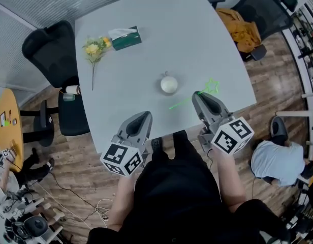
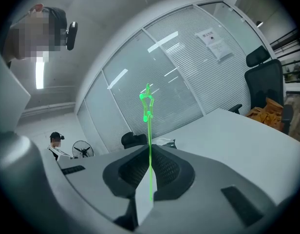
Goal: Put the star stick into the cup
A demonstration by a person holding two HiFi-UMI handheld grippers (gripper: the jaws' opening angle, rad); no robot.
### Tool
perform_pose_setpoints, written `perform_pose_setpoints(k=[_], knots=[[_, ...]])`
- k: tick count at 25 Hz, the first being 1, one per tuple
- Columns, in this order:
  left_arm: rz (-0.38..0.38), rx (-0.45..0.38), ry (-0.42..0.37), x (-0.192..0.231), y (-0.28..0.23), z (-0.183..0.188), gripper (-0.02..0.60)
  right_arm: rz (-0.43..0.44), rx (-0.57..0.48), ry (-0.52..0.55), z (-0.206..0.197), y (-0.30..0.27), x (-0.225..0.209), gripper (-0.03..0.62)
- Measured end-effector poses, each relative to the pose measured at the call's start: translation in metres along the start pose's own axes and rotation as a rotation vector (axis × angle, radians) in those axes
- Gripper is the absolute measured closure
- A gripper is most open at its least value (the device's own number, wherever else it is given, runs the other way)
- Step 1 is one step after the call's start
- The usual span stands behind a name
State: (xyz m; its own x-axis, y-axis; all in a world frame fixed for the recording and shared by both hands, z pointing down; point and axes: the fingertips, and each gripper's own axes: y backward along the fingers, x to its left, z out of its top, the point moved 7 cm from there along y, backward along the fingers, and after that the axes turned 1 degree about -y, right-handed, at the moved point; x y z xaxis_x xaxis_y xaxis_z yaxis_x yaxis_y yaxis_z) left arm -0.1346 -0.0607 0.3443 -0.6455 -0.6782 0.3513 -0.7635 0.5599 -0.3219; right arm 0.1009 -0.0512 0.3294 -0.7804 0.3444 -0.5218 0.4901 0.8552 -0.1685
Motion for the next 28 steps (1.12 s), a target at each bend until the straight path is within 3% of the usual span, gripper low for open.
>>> perform_pose_setpoints(k=[15,28], knots=[[0.185,-0.034,0.032,-0.009,-0.049,0.018,0.581,0.163,0.098,0.012,0.030,-0.063,-0.069,0.572],[0.300,-0.021,0.104,-0.022,-0.067,0.002,0.581,0.216,0.228,0.023,0.009,-0.104,-0.108,0.572]])
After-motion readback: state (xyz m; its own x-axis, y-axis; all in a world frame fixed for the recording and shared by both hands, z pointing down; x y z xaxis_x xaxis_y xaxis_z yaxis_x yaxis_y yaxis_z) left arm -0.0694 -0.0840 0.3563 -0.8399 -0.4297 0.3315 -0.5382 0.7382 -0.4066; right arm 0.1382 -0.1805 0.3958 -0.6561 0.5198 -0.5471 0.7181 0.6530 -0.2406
